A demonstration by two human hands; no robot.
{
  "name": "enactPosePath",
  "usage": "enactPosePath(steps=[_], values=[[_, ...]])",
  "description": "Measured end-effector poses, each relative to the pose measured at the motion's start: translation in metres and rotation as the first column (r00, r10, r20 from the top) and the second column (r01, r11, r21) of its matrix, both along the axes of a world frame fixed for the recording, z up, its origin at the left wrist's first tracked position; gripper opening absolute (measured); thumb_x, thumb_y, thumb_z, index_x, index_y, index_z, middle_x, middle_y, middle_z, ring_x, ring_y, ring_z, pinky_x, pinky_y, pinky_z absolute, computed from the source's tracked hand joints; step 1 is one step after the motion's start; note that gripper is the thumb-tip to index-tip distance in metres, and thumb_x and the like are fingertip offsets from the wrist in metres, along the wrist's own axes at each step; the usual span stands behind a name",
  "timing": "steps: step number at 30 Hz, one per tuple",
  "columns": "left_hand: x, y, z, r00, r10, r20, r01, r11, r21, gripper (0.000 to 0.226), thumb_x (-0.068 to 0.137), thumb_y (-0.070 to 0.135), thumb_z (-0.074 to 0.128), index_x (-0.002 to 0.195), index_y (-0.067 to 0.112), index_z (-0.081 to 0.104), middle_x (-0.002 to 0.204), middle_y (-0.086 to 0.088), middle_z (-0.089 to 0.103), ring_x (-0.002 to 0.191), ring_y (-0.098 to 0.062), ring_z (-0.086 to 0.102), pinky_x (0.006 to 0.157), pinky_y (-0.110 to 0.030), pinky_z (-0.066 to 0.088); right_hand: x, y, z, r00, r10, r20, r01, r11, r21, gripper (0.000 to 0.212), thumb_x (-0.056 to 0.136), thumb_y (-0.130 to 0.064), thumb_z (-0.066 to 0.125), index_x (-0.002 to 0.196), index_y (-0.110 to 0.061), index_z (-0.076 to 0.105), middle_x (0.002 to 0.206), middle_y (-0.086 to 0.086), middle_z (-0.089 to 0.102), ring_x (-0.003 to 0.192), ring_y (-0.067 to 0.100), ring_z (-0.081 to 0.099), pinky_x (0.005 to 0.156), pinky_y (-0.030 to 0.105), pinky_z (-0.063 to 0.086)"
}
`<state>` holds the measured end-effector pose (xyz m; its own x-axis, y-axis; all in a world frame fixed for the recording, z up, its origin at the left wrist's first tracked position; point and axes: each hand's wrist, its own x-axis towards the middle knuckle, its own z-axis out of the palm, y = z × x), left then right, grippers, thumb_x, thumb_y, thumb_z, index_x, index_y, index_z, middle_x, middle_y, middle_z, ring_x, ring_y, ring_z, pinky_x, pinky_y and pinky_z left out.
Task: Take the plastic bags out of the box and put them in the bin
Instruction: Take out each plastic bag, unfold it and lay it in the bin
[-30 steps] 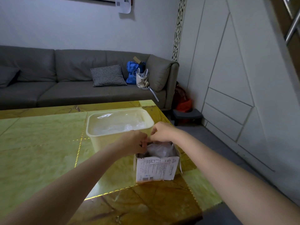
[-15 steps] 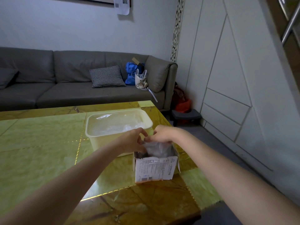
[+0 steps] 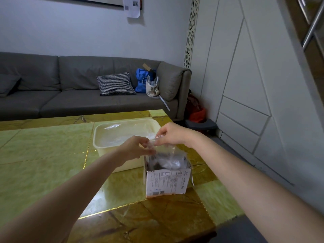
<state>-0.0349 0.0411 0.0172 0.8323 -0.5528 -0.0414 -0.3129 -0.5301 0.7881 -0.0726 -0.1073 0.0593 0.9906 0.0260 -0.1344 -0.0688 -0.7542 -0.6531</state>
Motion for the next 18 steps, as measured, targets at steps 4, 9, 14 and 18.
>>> enactPosePath(steps=[4,9,14,18], values=[[-0.005,-0.003,-0.001,0.996,0.008,-0.094,-0.017,0.995,-0.098,0.014,0.082,0.016,0.067,0.095,0.015,0.064,0.089,0.001,0.059,0.066,-0.006,0.054,0.055,-0.017,0.042,0.001,0.011,0.004,0.993,0.046,0.109,-0.032,0.991,-0.128,0.008,0.085,-0.015,0.068,0.088,-0.01,0.064,0.071,-0.002,0.059,0.059,0.011,0.055,0.054,0.02,0.043],[-0.012,-0.003,-0.004,0.924,-0.138,-0.355,0.008,0.939,-0.345,0.013,0.086,0.007,0.06,0.098,0.006,0.062,0.073,-0.001,0.06,0.057,-0.008,0.05,0.057,-0.019,0.044,0.006,0.024,0.016,0.935,0.157,0.32,-0.093,0.974,-0.206,0.006,0.087,-0.007,0.061,0.091,-0.008,0.067,0.079,-0.003,0.058,0.071,0.011,0.052,0.056,0.013,0.038],[-0.008,-0.004,-0.009,0.932,-0.135,-0.337,0.055,0.97,-0.237,0.012,0.087,0.009,0.06,0.092,0.0,0.065,0.06,0.002,0.058,0.045,-0.003,0.044,0.047,-0.014,0.038,0.016,0.03,0.044,0.811,-0.005,0.586,-0.049,0.996,0.075,0.005,0.092,-0.007,0.055,0.089,-0.012,0.055,0.073,-0.011,0.051,0.064,0.0,0.049,0.057,0.009,0.04],[0.008,0.013,0.0,0.914,-0.119,-0.387,-0.059,0.907,-0.418,0.023,0.077,0.02,0.067,0.096,0.006,0.067,0.082,-0.002,0.071,0.05,-0.004,0.037,0.048,-0.013,0.038,0.029,0.022,0.06,0.682,-0.215,0.699,0.038,0.965,0.26,0.007,0.094,-0.003,0.049,0.094,-0.01,0.049,0.09,0.002,0.055,0.078,0.009,0.054,0.065,0.014,0.047]])
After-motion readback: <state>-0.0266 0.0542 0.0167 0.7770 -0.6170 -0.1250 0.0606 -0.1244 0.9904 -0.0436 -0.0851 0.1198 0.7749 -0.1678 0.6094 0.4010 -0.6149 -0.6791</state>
